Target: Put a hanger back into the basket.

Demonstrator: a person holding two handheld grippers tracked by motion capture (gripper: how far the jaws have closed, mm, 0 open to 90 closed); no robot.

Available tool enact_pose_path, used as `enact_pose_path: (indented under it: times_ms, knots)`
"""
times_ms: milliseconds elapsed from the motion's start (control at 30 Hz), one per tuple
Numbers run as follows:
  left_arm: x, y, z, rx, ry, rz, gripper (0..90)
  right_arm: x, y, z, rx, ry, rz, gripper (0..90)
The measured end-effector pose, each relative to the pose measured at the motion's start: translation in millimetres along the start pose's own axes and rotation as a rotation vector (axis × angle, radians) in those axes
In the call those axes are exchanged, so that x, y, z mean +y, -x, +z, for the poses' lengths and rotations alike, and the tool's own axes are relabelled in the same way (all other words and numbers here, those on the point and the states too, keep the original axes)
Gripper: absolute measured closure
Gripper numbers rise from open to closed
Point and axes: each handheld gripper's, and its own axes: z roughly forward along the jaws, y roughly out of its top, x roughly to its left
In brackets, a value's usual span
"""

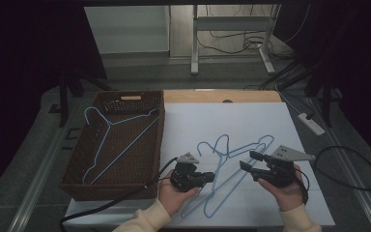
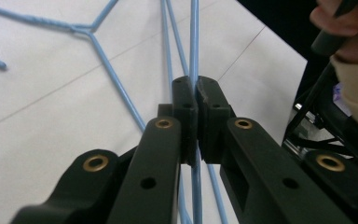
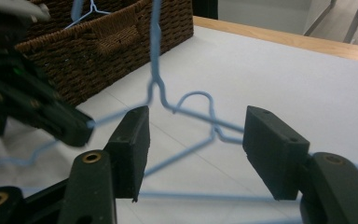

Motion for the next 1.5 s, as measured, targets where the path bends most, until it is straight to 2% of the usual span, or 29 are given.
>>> enact_pose_path:
  times_ms: [67,233,333,567,833,1067,1500]
  knots:
    - [1.2,0.9,-2.7,0.0,0.005,0.005,86.5,-2.6,1.7,-3.1,-0.004,0.007,-0.001,40.5]
    - [8.9,7.2,-23.1,0.006,0.039,0.039,86.5,-15.3,12.8,-16.3,-0.029,0.014,0.026,39.5]
    - [12.8,8.9,-32.2,-0.008,0.064,0.045,86.5,-18.6,17.6,-19.1,-0.043,0.017,0.038,39.6]
    - [19.9,11.3,-51.2,-0.013,0.1,0.057,86.5,-20.2,19.6,-20.8,-0.053,0.018,0.045,39.9]
    - [28.7,13.9,-86.6,-0.016,0.152,0.079,86.5,-23.3,21.0,-14.8,-0.052,-0.009,0.036,39.7]
    - [29.4,12.9,-102.4,0.001,0.156,0.11,86.5,-25.1,22.5,-13.4,-0.056,-0.018,0.039,39.4]
    - [25.2,-0.1,-130.7,0.008,0.168,0.1,86.5,-27.1,23.8,-10.5,-0.058,-0.037,0.042,39.5]
